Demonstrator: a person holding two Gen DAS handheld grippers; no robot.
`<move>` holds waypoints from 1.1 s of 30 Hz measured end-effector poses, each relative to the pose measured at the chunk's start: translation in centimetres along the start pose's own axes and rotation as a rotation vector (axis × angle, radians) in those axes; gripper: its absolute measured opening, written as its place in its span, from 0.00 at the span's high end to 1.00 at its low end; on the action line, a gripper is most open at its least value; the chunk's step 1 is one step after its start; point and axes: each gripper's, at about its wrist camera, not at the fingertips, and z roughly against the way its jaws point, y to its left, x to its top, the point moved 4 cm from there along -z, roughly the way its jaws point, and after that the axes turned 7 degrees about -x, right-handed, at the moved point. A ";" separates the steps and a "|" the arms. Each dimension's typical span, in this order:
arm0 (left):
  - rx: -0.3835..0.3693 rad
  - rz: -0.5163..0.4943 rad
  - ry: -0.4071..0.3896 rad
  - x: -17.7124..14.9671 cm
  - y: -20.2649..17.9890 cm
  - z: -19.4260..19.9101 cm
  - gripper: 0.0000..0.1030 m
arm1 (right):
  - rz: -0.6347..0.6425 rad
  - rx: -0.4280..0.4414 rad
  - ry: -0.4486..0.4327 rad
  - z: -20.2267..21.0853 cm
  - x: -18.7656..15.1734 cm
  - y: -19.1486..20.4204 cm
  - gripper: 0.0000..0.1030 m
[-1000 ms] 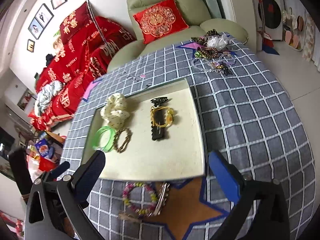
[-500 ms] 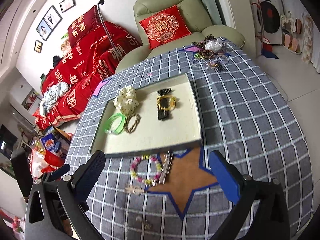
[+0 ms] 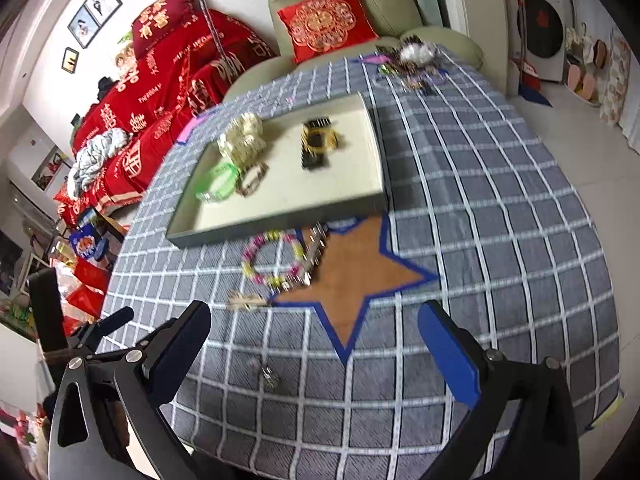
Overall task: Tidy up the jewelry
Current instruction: 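Withdraw both grippers from the tray toward the beaded bracelet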
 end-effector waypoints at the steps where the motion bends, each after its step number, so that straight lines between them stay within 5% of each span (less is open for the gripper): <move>1: -0.001 0.002 0.002 -0.2 -0.1 -0.1 0.00 | -0.001 -0.005 0.010 -0.2 -0.3 -0.2 0.00; 16: -0.031 0.100 0.027 1.7 -0.5 -2.5 0.00 | -0.020 -0.097 0.074 -3.6 -0.4 -1.4 0.00; 33: 0.038 0.051 0.067 5.2 -3.9 -7.7 0.00 | 0.039 -0.132 0.069 -6.0 0.7 -3.1 0.00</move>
